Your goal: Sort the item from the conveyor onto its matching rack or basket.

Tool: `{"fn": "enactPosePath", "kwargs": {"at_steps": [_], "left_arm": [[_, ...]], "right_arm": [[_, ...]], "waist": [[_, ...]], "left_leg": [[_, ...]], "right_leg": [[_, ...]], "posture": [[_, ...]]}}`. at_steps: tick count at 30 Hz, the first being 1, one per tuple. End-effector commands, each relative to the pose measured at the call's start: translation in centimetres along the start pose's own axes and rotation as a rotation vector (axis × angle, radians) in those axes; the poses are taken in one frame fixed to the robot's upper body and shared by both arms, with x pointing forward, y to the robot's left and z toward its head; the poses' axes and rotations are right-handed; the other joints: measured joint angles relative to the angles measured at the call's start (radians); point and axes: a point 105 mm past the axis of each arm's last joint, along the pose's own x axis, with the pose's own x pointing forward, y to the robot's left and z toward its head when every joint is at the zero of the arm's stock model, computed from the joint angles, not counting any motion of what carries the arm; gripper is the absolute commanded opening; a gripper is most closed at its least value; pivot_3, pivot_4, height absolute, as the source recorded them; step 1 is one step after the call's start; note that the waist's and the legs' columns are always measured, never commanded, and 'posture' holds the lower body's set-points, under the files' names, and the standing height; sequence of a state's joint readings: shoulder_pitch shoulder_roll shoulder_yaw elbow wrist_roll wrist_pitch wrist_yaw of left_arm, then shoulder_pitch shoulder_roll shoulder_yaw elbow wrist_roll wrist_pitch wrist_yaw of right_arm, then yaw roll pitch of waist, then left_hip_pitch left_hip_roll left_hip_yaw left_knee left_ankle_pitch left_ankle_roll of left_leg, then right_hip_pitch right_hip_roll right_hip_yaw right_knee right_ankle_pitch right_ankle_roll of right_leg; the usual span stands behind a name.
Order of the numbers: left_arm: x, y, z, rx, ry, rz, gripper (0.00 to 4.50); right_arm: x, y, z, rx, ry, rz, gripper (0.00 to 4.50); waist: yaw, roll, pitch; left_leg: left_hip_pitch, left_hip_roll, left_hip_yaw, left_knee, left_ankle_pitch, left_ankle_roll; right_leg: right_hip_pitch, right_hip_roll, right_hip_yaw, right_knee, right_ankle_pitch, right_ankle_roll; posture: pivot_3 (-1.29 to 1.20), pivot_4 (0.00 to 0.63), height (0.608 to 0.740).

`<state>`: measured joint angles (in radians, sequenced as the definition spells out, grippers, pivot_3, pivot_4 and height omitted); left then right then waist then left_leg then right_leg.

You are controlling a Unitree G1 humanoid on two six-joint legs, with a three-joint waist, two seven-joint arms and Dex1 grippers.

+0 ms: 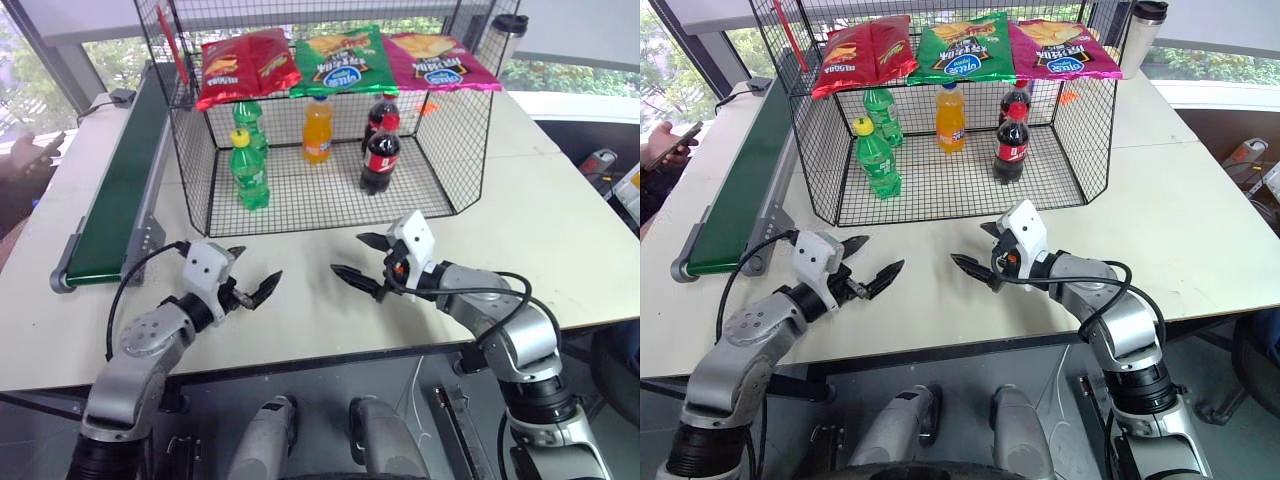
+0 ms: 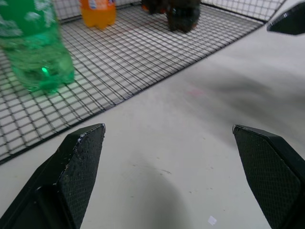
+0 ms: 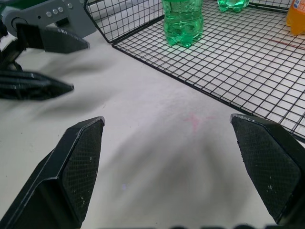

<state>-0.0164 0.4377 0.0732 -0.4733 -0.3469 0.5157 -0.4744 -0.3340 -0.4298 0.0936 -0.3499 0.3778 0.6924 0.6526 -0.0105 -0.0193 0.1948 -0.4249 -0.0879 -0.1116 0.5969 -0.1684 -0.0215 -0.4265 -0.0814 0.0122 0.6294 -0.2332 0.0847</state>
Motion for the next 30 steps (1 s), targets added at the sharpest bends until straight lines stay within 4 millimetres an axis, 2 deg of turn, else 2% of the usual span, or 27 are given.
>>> {"fn": "enactPosePath", "kwargs": {"at_steps": [1,7,12,18,27,30], "left_arm": [[-1.4,3.1,3.1,0.052,-0.079,0.125,4.50],[-3.4,6.8,5.7,0.055,-0.121,0.236,4.50],[-6.2,9.7,6.3,0.011,-0.118,0.315,4.50],[-9.3,11.8,5.2,-0.059,-0.082,0.373,4.50],[-11.6,12.9,3.1,-0.110,-0.044,0.439,4.50],[-12.2,13.3,3.0,-0.105,-0.046,0.466,4.50]], "right_arm": [[0.1,0.8,2.8,-0.075,-0.075,0.049,4.37],[0.4,1.4,4.5,-0.102,-0.112,0.106,4.37],[0.5,1.9,5.7,-0.149,-0.133,0.165,4.37],[0.5,2.3,6.3,-0.162,-0.144,0.209,4.37],[0.7,2.5,5.9,-0.165,-0.132,0.230,4.37],[0.7,2.5,5.7,-0.163,-0.126,0.234,4.37]], "waist": [[-0.001,0.000,0.000],[-0.001,0.000,0.000],[-0.002,0.000,0.000],[-0.002,0.000,0.000],[-0.001,0.000,0.000],[-0.002,0.000,0.000]], "left_leg": [[0.000,0.000,0.000,0.000,0.000,0.000],[0.000,0.000,0.000,0.000,0.000,0.000],[-0.001,0.000,0.000,0.000,0.001,0.002],[-0.001,0.000,0.000,0.000,0.000,0.000],[-0.001,0.000,0.000,-0.001,0.000,0.000],[-0.001,0.000,0.000,-0.001,-0.001,0.000]], "right_leg": [[0.000,0.000,0.000,0.000,0.000,0.000],[0.000,0.000,-0.001,0.000,0.000,0.001],[-0.001,0.000,-0.002,0.000,0.000,0.000],[-0.001,0.000,-0.001,0.000,0.000,0.000],[-0.001,-0.001,0.000,-0.001,0.000,0.000],[-0.001,-0.001,0.000,-0.001,0.000,0.000]], "posture": [[0.00,0.150,0.739],[0.00,0.150,0.739],[0.00,0.150,0.739],[0.00,0.150,0.739],[0.00,0.150,0.739],[0.00,0.150,0.739]]}}
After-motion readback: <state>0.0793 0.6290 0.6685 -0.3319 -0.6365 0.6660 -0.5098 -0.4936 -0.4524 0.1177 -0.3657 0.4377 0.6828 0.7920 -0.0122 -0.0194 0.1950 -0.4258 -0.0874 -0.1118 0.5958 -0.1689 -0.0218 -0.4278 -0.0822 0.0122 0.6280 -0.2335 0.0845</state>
